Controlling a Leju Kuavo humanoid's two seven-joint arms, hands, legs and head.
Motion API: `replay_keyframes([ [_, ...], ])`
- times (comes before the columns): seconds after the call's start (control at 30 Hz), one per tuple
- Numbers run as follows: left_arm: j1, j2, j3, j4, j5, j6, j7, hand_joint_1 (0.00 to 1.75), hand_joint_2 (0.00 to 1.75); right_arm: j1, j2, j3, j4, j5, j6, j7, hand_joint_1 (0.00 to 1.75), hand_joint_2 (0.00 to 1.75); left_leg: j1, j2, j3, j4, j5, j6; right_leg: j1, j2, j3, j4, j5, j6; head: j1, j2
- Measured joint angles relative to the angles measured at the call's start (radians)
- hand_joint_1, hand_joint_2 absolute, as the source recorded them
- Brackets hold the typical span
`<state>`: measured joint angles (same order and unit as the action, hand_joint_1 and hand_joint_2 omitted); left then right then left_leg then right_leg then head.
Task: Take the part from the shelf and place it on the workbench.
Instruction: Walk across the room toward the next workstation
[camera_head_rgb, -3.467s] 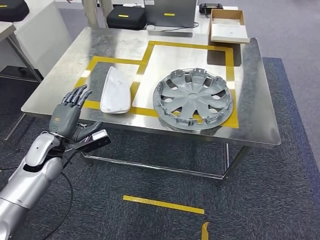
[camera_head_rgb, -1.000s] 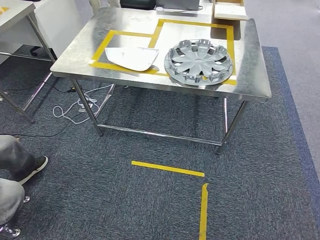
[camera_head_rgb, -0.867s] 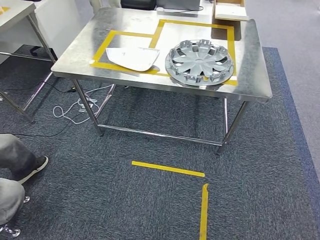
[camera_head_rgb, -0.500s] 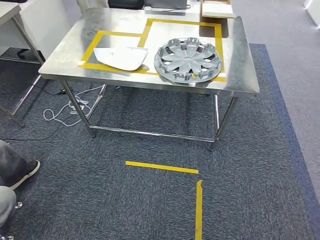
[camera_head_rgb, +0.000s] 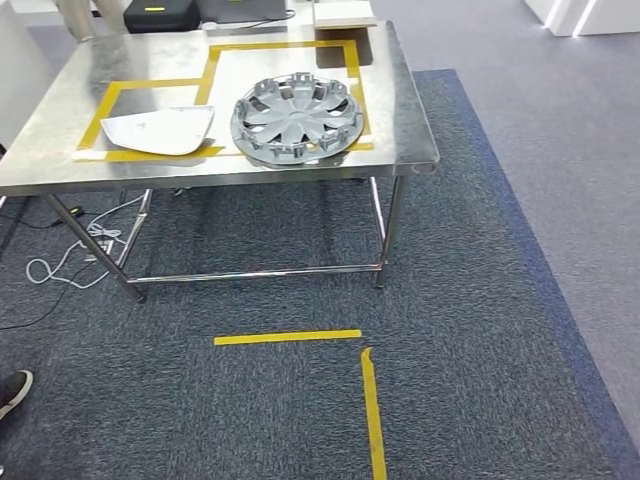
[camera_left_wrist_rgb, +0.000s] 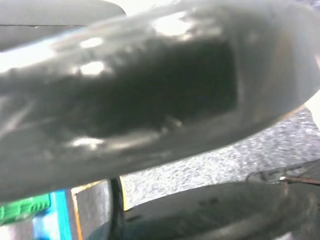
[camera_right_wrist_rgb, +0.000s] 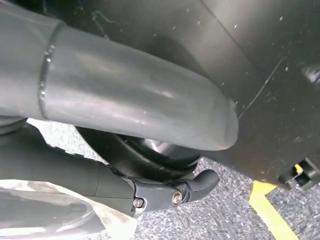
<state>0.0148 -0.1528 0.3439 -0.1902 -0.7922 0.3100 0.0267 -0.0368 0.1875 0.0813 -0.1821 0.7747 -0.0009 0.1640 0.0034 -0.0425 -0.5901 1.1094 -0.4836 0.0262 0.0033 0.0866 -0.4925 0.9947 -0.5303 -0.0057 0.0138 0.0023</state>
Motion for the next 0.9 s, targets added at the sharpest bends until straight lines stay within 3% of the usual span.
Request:
replay_keyframes([
  [0.07,0.001,0.001,0.0,0.001,-0.001,-0.002,0.0,0.0,0.0,-0.003,0.005,-0.001,0.0,0.0,0.0,0.0,0.0,0.0,-0.001,-0.044,0.022,-0.061,0.021,0.013,-0.005,0.024,-0.009,0.001,0.001,0.007,0.001,0.0],
  [0.1,0.001,0.002,-0.001,0.001,-0.002,-0.003,0.0,0.0,0.0,-0.004,0.007,-0.001,0.0,-0.001,0.0,-0.001,0.0,0.0,-0.001,-0.053,0.025,-0.071,0.018,0.016,-0.009,0.036,-0.018,0.001,0.003,0.012,0.001,0.0],
  [0.17,-0.003,-0.001,-0.001,0.001,-0.003,-0.003,0.002,0.0,0.0,-0.005,0.007,-0.001,0.0,-0.002,0.0,-0.003,0.0,0.0,0.003,-0.024,0.032,-0.095,0.013,0.014,-0.01,0.049,-0.033,0.0,0.005,0.023,-0.002,0.0],
  [0.23,-0.006,-0.001,-0.002,0.001,-0.004,-0.004,0.005,0.0,0.0,-0.005,0.006,-0.002,0.0,-0.003,0.001,-0.002,0.0,0.0,0.009,0.008,0.041,-0.122,0.013,0.01,-0.006,-0.004,-0.055,0.037,-0.024,0.035,0.004,0.0],
  [0.3,-0.004,-0.001,-0.004,0.002,-0.006,-0.006,0.01,0.0,0.0,-0.009,0.004,-0.003,0.0,-0.002,0.002,-0.002,0.0,0.0,0.009,0.039,0.044,-0.127,0.014,0.009,-0.004,-0.067,-0.103,0.146,-0.09,0.047,0.011,0.0],
  [0.37,-0.002,0.0,-0.005,0.002,-0.008,-0.008,0.017,0.0,0.0,-0.013,0.001,-0.005,0.0,-0.001,0.003,-0.003,0.0,0.0,0.007,0.074,0.043,-0.126,0.013,0.009,-0.004,-0.078,-0.152,0.263,-0.143,0.055,0.011,0.0],
  [0.4,-0.002,0.0,-0.006,0.002,-0.009,-0.009,0.02,0.0,0.0,-0.014,-0.001,-0.007,0.0,0.0,0.003,-0.004,0.0,0.0,0.007,0.091,0.043,-0.125,0.012,0.009,-0.004,-0.079,-0.16,0.291,-0.148,0.057,0.011,0.0],
  [0.43,-0.004,0.001,-0.006,0.002,-0.009,-0.009,0.021,0.0,0.0,-0.013,-0.002,-0.007,0.0,0.0,0.005,-0.004,0.0,0.0,0.007,0.104,0.043,-0.125,0.012,0.008,-0.004,-0.082,-0.146,0.276,-0.132,0.058,0.011,0.0],
  [0.5,-0.007,0.001,-0.007,0.002,-0.012,-0.01,0.021,0.0,0.0,-0.007,-0.004,-0.008,0.0,0.001,0.01,-0.003,0.0,0.0,0.007,0.126,0.045,-0.121,0.01,0.004,-0.005,-0.11,-0.07,0.144,-0.062,0.059,0.011,0.0],
  [0.57,-0.009,0.002,-0.008,0.002,-0.014,-0.011,0.021,0.0,0.0,0.002,-0.006,-0.009,0.0,0.001,0.014,-0.003,0.0,0.0,0.001,0.14,0.044,-0.112,0.006,-0.005,-0.002,-0.156,-0.006,0.014,-0.018,0.052,0.012,0.0],
  [0.6,-0.009,0.003,-0.008,0.002,-0.014,-0.011,0.021,0.0,0.0,0.005,-0.006,-0.009,0.0,0.001,0.015,-0.004,0.0,0.0,-0.002,0.147,0.043,-0.108,0.004,-0.009,0.0,-0.167,0.002,-0.011,-0.013,0.045,0.013,0.0],
  [0.67,-0.009,0.005,-0.008,0.002,-0.015,-0.01,0.02,0.0,0.0,0.008,-0.007,-0.01,0.0,0.001,0.015,-0.008,0.0,0.0,-0.003,0.167,0.045,-0.105,0.004,-0.016,0.003,-0.15,-0.004,-0.013,-0.012,0.027,0.012,0.0],
  [0.7,-0.01,0.006,-0.008,0.002,-0.015,-0.01,0.02,0.0,0.0,0.008,-0.006,-0.011,0.0,0.0,0.015,-0.01,0.0,0.0,-0.002,0.163,0.046,-0.101,-0.001,-0.02,0.001,-0.139,-0.004,-0.013,-0.009,0.02,0.012,0.0],
  [0.77,-0.011,0.008,-0.009,0.002,-0.016,-0.01,0.02,0.0,0.0,0.006,-0.006,-0.012,0.0,-0.001,0.015,-0.014,0.0,0.0,0.004,0.12,0.032,-0.055,-0.042,-0.03,-0.002,-0.117,-0.001,-0.014,-0.001,0.006,0.01,0.0],
  [0.83,-0.008,0.009,-0.009,0.002,-0.016,-0.012,0.021,0.0,0.0,0.005,-0.005,-0.012,0.0,-0.004,0.015,-0.018,0.0,0.0,0.007,0.07,-0.013,0.066,-0.112,-0.036,-0.002,-0.093,-0.001,-0.013,0.004,-0.003,0.007,0.0],
  [0.9,-0.004,0.01,-0.009,0.002,-0.016,-0.014,0.023,0.0,0.0,0.005,-0.004,-0.013,0.0,-0.007,0.015,-0.022,0.0,0.0,0.006,0.058,-0.057,0.174,-0.147,-0.034,0.001,-0.062,-0.001,-0.012,0.006,-0.006,0.007,0.0],
])
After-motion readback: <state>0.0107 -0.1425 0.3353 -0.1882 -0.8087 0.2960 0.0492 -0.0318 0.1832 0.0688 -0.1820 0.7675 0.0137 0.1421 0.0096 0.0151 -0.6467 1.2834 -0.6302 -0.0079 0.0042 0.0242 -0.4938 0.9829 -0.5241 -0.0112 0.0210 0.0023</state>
